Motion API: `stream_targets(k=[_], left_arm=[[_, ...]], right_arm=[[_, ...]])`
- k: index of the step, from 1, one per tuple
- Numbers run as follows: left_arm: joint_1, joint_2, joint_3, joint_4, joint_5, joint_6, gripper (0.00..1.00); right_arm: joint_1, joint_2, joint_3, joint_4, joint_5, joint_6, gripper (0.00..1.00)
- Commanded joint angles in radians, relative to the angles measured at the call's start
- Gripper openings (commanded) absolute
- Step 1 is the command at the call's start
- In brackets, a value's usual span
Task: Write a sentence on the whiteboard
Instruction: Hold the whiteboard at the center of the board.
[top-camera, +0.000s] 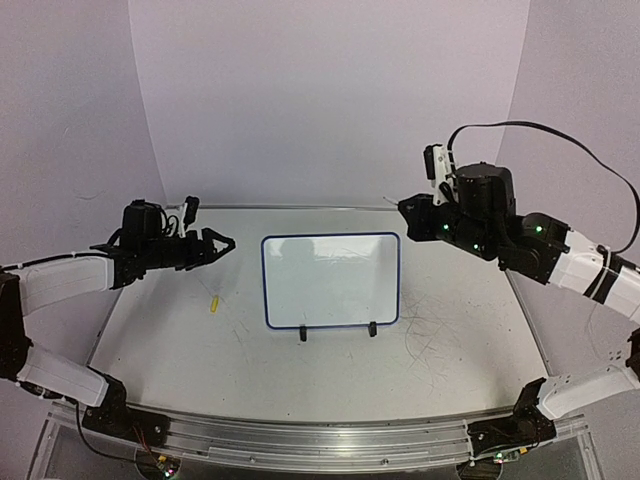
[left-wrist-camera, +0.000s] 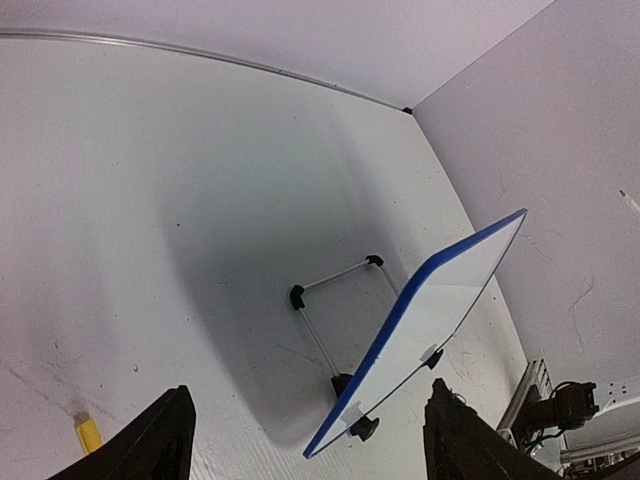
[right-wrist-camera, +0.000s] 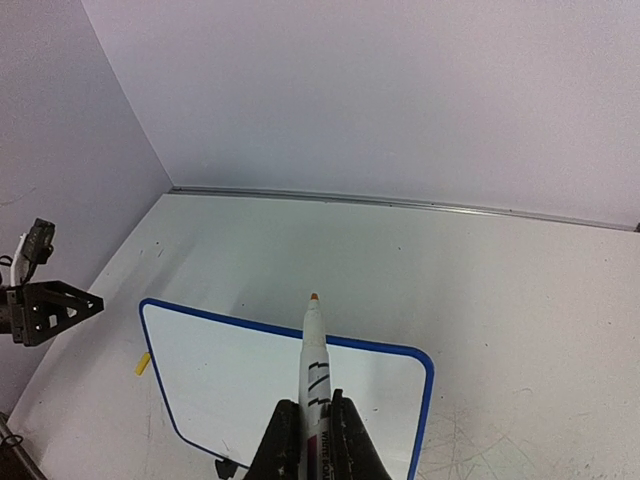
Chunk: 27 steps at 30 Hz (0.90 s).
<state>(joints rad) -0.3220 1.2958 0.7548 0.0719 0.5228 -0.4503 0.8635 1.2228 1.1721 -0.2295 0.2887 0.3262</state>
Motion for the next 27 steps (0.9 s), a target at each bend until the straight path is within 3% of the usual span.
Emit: stream_targets(k=[1,8,12,27], left_arm=[[-0.003,-0.074,-0.034,0.093,-0.001,-0.002,0.8],[-0.004,0.014,-0.023,0.178,0.223,0.037,0.8],[-0.005,0.118,0.039,0.178,0.353,0.049,0.73],[-0.065,0.21,0.094,0.189,0.227,0.131,0.73]], right_arm=[[0.001,0.004,0.075,0.001,-0.051,-0.049,0.0],[0.014,0.055,0.14,0.003,-0.152,-0.07,0.0],[0.038,0.083,0.136,0.026,-0.173,-0.066,0.0],[0.07,0.121,0.167,0.048,-0.215,-0.092,0.0]])
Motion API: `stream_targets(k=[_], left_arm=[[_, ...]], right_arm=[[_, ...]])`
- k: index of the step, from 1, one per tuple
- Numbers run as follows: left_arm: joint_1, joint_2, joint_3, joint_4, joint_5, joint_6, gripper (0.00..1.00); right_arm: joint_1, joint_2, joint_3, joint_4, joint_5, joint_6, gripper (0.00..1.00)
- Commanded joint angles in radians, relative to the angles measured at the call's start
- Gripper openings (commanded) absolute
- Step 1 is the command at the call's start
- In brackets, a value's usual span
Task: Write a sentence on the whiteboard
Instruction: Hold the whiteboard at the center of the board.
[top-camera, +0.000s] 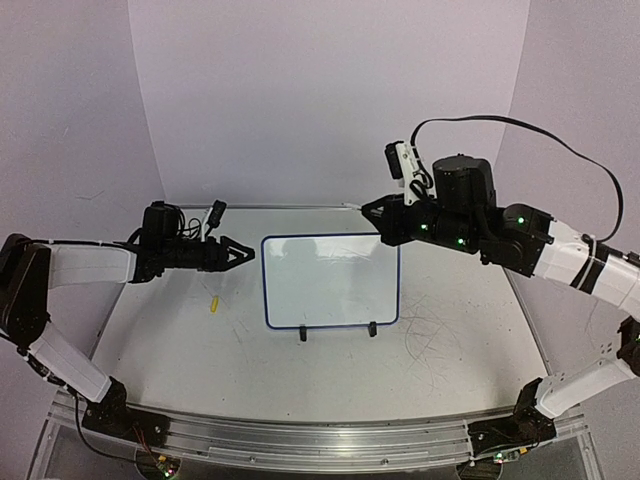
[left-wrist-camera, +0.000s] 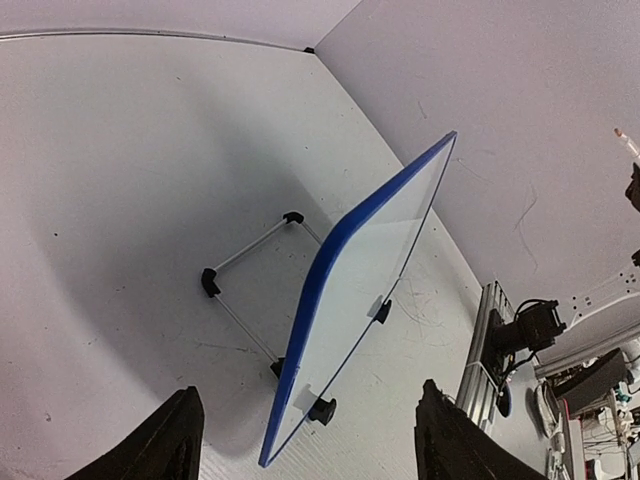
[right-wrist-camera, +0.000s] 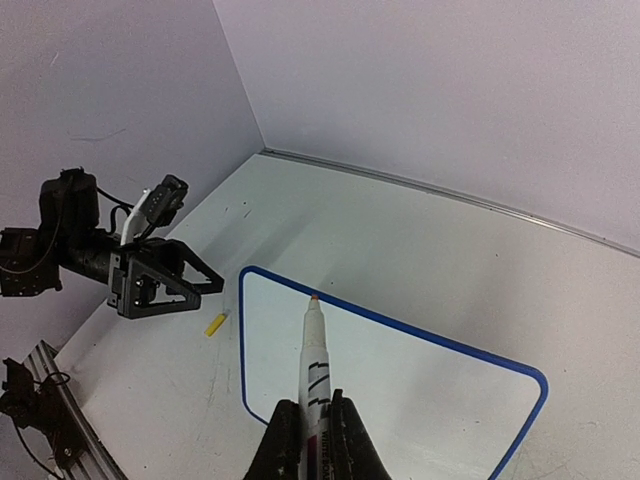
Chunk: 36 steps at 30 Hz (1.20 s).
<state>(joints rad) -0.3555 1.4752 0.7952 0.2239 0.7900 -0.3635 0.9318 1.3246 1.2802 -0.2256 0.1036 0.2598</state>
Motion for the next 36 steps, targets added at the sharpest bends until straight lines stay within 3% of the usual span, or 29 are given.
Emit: stream_targets(k=[1,17,28,36], left_arm=[[-0.034,0.04,0.059,0.039,-0.044,0.046,0.73],[-0.053,0.142,0.062,0.166,0.089,0.01,0.65],[-0.054,0.233,0.05,0.4,0.189,-0.091,0.42],[-0.05,0.254,0.037,0.44,0.243,-0.083,0.3]], right_arm=[[0.002,0.026,0.067,0.045,-0.039,-0.027,0.0],[0.05,0.155,0.131,0.106,-0.134,0.005,0.0],[0.087,0.263,0.172,0.115,-0.137,0.0,0.0],[0.112,0.317,0.198,0.114,-0.124,-0.004,0.0]])
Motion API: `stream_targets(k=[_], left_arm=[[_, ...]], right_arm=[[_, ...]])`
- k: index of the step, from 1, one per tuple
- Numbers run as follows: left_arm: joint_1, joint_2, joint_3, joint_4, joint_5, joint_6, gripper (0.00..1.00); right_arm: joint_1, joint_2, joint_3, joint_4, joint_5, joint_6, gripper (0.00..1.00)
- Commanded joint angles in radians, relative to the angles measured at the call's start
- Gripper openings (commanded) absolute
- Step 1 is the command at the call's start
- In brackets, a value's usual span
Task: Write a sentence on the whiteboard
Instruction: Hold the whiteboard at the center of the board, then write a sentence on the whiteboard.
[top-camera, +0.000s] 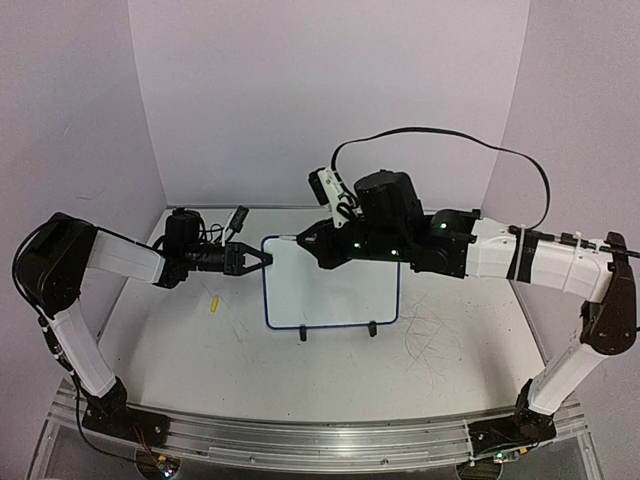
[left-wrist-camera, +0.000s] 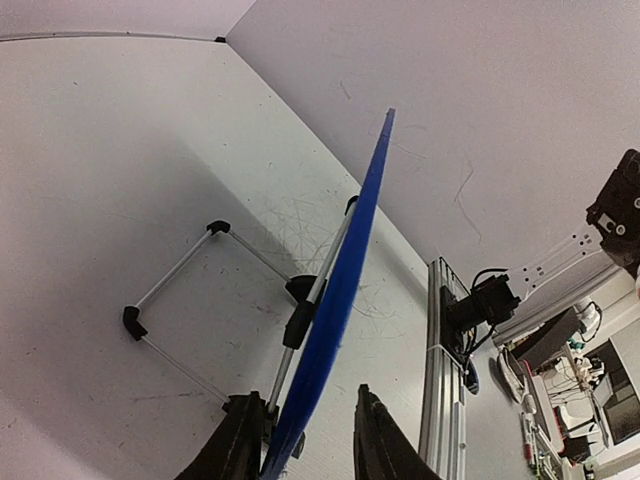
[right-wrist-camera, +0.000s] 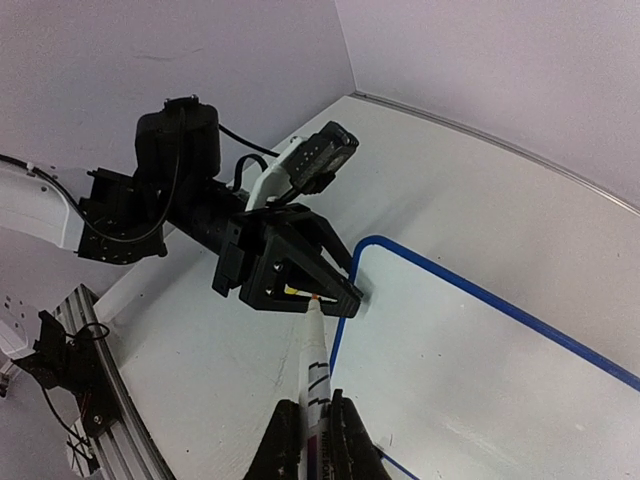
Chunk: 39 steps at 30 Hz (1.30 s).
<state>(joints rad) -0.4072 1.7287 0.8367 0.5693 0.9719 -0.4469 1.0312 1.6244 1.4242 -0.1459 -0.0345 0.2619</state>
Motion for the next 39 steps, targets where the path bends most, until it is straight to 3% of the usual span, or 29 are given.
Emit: stream_targets(k=[1,14,22,39], left_arm=[[0.003,0.002,-0.008,0.098,0.064,0.005,0.29],[0.003,0.014,-0.044,0.119,0.042,0.053,0.08],[0.002,0.002,-0.063,0.119,0.027,0.086,0.0],[0.005,0.034,-0.1,0.119,0.021,0.235,0.0]], right_arm=[[0.014,0.021,0.055,0.035,0.014,-0.006,0.0],[0.032,0.053,0.069,0.023,0.039,-0.013,0.0],[0.102,0.125,0.155,-0.082,0.28,-0.022,0.0],[0.124,0.074,0.106,-0.083,0.317,0.013,0.0]])
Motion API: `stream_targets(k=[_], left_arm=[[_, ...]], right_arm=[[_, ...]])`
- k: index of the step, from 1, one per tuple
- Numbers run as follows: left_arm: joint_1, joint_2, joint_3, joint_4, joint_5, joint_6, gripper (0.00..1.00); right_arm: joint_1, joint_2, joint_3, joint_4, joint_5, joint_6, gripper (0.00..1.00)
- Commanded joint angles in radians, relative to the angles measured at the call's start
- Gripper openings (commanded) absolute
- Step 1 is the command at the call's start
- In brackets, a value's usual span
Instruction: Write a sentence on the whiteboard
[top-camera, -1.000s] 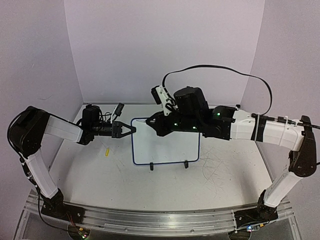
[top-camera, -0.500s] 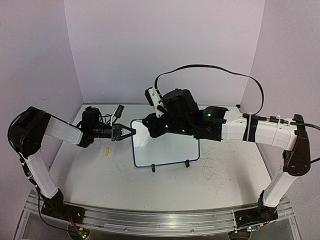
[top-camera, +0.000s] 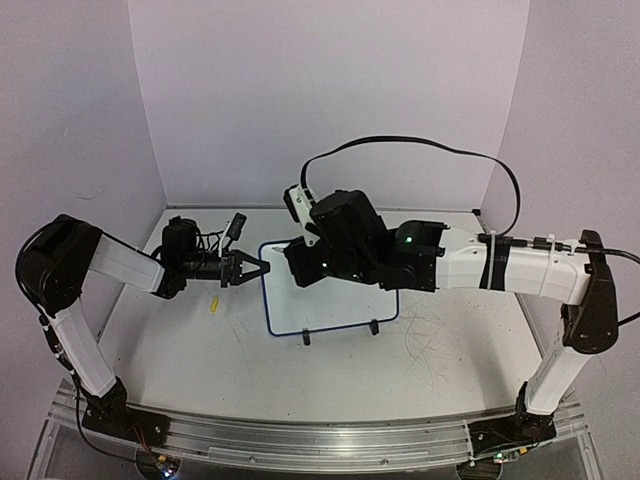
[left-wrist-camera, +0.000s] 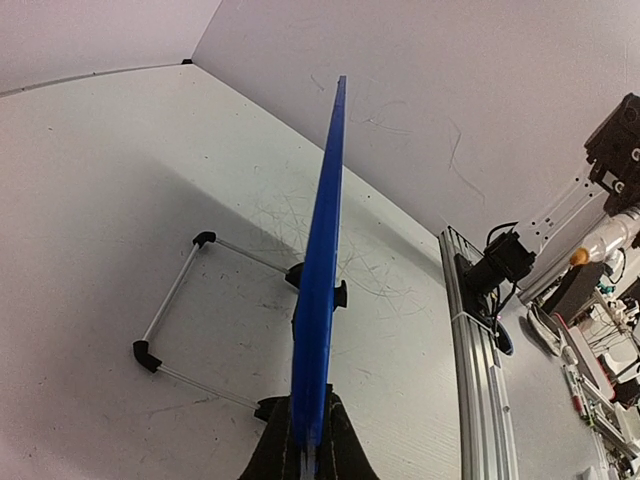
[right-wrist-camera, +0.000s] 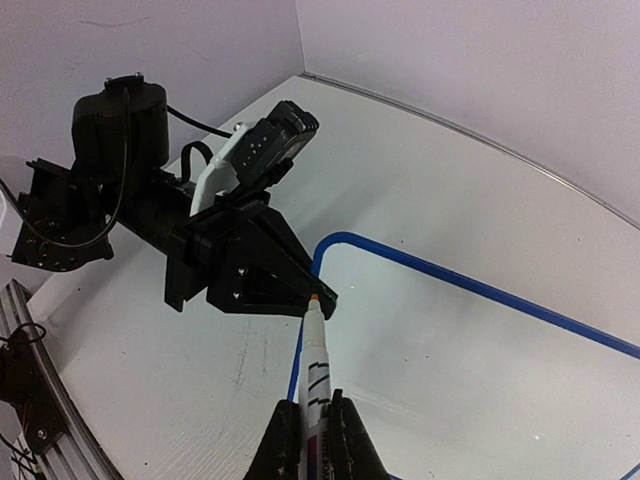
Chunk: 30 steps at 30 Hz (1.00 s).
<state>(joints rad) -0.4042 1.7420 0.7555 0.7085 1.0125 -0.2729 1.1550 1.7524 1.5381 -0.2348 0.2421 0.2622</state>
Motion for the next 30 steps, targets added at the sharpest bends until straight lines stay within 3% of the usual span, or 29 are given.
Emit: stream_targets(k=[1,10,30], left_arm=[[0.002,0.023,-0.018,-0.02,-0.02,0.063,0.0],[0.015,0.027,-0.015,-0.02,-0.026,0.063,0.0],[0.019,0.026,-0.021,-0.022,-0.052,0.058,0.0]], right_arm=[[0.0,-0.059,-0.013,0.007,0.046,0.011,0.0],[0.0,-0.076,-0.026,0.008,0.066,-0.03,0.0],[0.031,0.089,0.125,-0.031,0.131,-0.053,0.0]])
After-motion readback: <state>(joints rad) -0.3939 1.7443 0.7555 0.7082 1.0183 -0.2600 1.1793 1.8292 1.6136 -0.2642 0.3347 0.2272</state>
